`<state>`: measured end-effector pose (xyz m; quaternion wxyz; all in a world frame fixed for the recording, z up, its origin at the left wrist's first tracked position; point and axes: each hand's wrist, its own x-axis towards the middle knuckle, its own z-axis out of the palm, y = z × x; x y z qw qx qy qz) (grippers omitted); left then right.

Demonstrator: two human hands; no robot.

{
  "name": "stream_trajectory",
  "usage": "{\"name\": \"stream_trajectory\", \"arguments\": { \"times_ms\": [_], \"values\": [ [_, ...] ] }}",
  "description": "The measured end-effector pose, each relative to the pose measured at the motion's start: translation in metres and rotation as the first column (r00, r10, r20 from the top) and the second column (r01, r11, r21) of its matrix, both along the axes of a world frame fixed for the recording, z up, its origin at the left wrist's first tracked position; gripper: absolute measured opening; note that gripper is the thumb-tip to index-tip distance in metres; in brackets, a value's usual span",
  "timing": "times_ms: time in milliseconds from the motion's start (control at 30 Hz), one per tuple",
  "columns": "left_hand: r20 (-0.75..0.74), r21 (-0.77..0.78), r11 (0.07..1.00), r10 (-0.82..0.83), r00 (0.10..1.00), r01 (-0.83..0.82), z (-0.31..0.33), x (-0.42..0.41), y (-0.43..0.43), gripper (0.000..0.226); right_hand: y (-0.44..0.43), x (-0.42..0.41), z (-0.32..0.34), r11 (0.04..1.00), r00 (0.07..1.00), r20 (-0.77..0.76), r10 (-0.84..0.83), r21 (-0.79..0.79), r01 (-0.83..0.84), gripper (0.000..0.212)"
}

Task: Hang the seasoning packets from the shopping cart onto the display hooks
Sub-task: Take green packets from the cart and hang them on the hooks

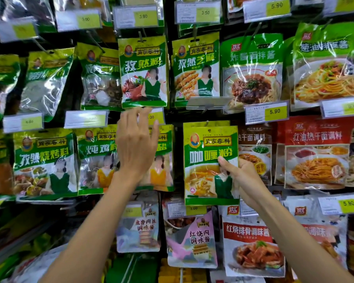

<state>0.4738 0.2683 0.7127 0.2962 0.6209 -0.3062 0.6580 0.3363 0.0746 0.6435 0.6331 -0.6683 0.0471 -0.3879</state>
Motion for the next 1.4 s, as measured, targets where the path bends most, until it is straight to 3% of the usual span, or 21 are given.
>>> {"name": "stream_trajectory", "arguments": {
  "times_ms": [200, 333, 567, 767, 900, 967, 1033, 1267, 1400],
  "values": [
    [0.047, 0.144, 0.981, 0.128, 0.991, -0.134, 0.012, 0.035, -0.010, 0.040, -0.006, 0.006, 0.010, 0.997, 0.999, -0.004, 0.041, -0.065, -0.041, 0.033],
    [0.076, 0.115, 0.984, 0.126, 0.989, -0.134, 0.010, 0.043, -0.015, 0.038, -0.014, 0.009, 0.016, 0.999, 1.000, 0.007, 0.018, -0.051, -0.018, 0.044],
    [0.136, 0.062, 0.992, 0.098, 0.986, -0.107, 0.009, 0.048, -0.018, 0.036, -0.020, 0.014, 0.021, 0.996, 0.995, -0.068, -0.073, -0.063, 0.068, 0.037],
    [0.146, 0.048, 0.994, 0.092, 0.985, -0.100, 0.009, 0.049, -0.020, 0.035, -0.019, 0.018, 0.025, 1.000, 0.996, -0.091, -0.016, -0.001, 0.016, 0.047],
    [0.141, 0.053, 0.993, 0.095, 0.985, -0.103, 0.009, 0.049, -0.019, 0.035, -0.019, 0.019, 0.030, 0.997, 0.995, -0.092, 0.028, 0.070, -0.021, 0.036],
    [0.143, 0.050, 0.993, 0.097, 0.985, -0.105, 0.009, 0.049, -0.019, 0.035, -0.019, 0.019, 0.032, 0.998, 0.995, -0.098, 0.010, 0.070, -0.003, 0.041],
    [0.143, 0.049, 0.993, 0.096, 0.985, -0.103, 0.009, 0.048, -0.019, 0.034, -0.018, 0.021, 0.032, 0.998, 0.994, -0.103, -0.034, 0.039, 0.039, 0.049],
    [0.145, 0.056, 0.994, 0.080, 0.986, -0.089, 0.008, 0.046, -0.018, 0.035, -0.016, 0.026, 0.025, 0.946, 0.958, -0.046, -0.282, -0.181, 0.270, 0.034],
    [0.138, 0.066, 0.994, 0.071, 0.988, -0.081, 0.008, 0.044, -0.016, 0.035, -0.020, 0.023, 0.016, 0.845, 0.910, -0.028, -0.413, -0.385, 0.371, 0.022]
  ]
}}
